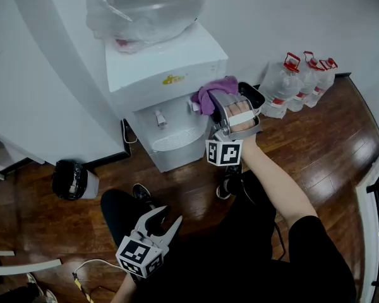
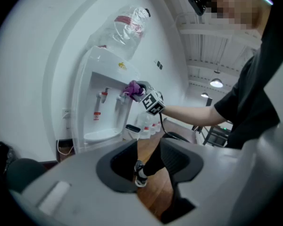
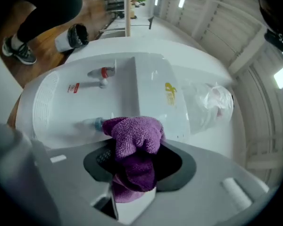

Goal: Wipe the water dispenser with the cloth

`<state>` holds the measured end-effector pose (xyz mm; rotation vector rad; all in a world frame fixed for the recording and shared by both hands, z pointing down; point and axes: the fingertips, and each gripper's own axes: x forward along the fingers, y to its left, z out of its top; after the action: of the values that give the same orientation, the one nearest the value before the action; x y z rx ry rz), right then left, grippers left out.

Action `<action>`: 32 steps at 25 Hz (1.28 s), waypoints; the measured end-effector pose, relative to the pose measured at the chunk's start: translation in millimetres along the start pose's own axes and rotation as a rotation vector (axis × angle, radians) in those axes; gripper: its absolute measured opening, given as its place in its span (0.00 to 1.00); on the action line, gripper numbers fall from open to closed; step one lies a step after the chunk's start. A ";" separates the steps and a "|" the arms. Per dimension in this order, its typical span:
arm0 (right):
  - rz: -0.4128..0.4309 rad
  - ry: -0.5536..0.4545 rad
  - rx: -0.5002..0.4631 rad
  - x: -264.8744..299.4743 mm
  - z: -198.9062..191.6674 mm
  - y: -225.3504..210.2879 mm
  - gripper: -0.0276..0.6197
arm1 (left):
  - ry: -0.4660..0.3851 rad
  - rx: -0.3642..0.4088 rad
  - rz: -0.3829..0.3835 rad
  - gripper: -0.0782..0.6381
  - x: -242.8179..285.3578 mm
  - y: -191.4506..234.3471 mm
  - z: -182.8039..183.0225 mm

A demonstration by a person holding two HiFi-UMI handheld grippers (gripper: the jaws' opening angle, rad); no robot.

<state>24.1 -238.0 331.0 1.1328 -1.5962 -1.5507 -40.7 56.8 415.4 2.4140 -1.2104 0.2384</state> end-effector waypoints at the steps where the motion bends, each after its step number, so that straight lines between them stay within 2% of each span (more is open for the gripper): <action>1: 0.012 -0.007 -0.027 0.5 2.2 6.5 0.33 | -0.002 -0.007 0.005 0.35 -2.1 0.7 -1.9; 2: 0.041 0.001 -0.021 0.7 0.8 20.7 0.33 | 0.000 -0.022 0.010 0.35 -4.1 0.2 -1.7; 5: 0.188 0.100 0.100 0.9 -19.3 91.0 0.33 | 0.013 -0.067 0.022 0.35 -9.0 -2.2 5.0; 9: 0.455 0.206 0.145 -6.8 -25.9 217.9 0.33 | 0.026 -0.069 0.050 0.35 -13.3 5.6 9.4; 10: 0.502 0.231 0.183 -8.8 -24.6 240.0 0.33 | 0.026 -0.070 0.058 0.35 -14.4 8.9 9.5; 11: 0.521 0.255 0.281 -9.8 -22.4 249.5 0.30 | 0.023 -0.073 0.065 0.35 -16.0 12.3 10.0; 12: 0.509 0.273 0.459 -8.7 -18.8 245.7 0.31 | 0.019 -0.079 0.074 0.35 -18.0 16.0 10.7; 14: 0.420 0.282 0.962 0.7 -9.0 214.4 0.31 | 0.010 -0.093 0.089 0.35 -21.7 23.9 11.3; 15: 0.374 0.281 1.171 7.8 -2.4 200.5 0.31 | 0.008 -0.099 0.094 0.35 -22.8 27.2 10.9; 16: 0.348 0.278 1.308 15.0 7.0 191.9 0.31 | 0.008 -0.105 0.095 0.35 -23.5 29.4 10.2; 17: 0.347 0.269 1.383 20.7 20.8 187.8 0.32 | 0.008 -0.108 0.095 0.35 -24.1 30.2 9.3; 19: 0.405 0.221 1.410 23.9 62.6 189.3 0.32 | 0.011 -0.104 0.093 0.35 -25.8 28.2 7.8; 22: 0.537 0.065 1.283 13.2 140.2 190.9 0.32 | 0.008 -0.091 0.094 0.35 -30.1 24.2 8.8; 24: 0.555 0.017 1.207 9.3 158.1 185.5 0.32 | 0.005 -0.086 0.099 0.35 -32.8 24.3 9.5; 26: 0.521 0.061 1.201 13.8 131.4 185.8 0.32 | 0.004 -0.087 0.100 0.35 -34.6 24.9 9.4; 29: 0.444 0.184 1.216 22.6 51.3 185.0 0.32 | 0.001 -0.087 0.083 0.35 -34.8 24.8 4.4; 32: 0.399 0.259 1.181 17.5 -9.2 177.3 0.32 | 0.005 -0.083 0.067 0.35 -32.0 24.5 2.0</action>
<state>-1.6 -269.1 504.8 1.3382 -2.3874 -0.0799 -79.6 66.1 410.1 2.3035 -1.2756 0.2097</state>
